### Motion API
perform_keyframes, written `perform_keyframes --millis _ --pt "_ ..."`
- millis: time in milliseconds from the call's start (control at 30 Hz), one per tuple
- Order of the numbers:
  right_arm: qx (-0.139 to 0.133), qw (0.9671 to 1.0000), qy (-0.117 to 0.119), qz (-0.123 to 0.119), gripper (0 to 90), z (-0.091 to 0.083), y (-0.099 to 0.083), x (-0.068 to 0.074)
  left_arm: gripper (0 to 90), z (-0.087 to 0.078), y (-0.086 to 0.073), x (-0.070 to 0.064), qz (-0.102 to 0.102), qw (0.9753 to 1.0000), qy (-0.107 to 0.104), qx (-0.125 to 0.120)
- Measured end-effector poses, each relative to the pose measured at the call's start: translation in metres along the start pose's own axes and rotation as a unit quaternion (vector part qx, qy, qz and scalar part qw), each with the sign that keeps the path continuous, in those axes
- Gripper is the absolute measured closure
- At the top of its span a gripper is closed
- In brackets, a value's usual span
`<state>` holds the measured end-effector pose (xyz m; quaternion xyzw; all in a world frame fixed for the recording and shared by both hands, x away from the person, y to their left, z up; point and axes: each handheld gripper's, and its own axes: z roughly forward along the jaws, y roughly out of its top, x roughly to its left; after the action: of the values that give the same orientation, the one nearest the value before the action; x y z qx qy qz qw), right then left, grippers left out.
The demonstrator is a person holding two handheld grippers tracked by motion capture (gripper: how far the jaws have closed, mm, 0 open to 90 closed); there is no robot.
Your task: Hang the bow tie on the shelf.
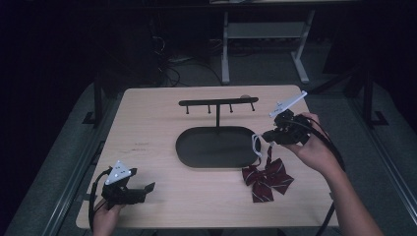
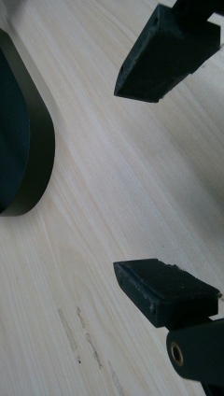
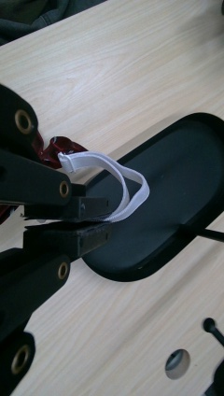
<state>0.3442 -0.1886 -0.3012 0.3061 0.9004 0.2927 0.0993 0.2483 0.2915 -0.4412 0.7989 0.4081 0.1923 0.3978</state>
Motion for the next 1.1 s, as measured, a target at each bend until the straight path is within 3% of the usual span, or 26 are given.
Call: perform_keyframes --millis 600,1100 --pt "-0.012 0.9996 -0.008 -0.024 86.1 -0.013 0.024 0.003 13.5 0.000 0.000 -0.001 -0.004 1.0000 -0.002 -0.002" --pt "-0.011 0.9996 -0.011 -0.023 86.0 -0.016 0.042 -0.006 13.5 0.000 0.000 0.001 -0.006 1.0000 -0.001 -0.003"
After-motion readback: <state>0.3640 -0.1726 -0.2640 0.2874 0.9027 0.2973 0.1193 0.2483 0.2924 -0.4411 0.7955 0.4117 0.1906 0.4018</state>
